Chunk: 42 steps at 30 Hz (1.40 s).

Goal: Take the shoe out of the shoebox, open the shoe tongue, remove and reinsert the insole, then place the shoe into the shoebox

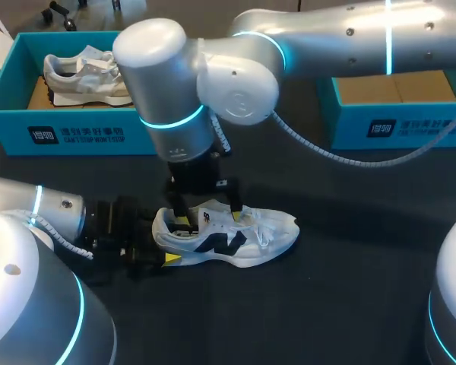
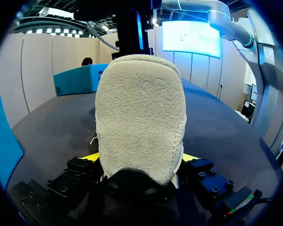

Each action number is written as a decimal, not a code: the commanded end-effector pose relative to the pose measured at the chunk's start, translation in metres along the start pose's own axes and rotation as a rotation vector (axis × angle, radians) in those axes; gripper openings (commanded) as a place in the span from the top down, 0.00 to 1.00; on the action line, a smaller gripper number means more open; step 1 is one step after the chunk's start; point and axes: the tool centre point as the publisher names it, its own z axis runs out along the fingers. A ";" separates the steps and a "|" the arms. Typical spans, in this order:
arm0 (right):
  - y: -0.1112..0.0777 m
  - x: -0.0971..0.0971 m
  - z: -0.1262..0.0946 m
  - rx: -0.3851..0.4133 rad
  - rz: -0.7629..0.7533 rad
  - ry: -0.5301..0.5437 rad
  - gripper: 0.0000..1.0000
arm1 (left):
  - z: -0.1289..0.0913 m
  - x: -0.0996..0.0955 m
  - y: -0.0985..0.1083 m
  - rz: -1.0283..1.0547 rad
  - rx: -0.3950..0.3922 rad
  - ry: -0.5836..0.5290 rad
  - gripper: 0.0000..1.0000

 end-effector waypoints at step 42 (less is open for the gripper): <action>-0.010 -0.060 -0.010 -0.053 0.083 -0.226 0.31 | 0.006 -0.003 0.002 0.000 -0.005 0.003 1.00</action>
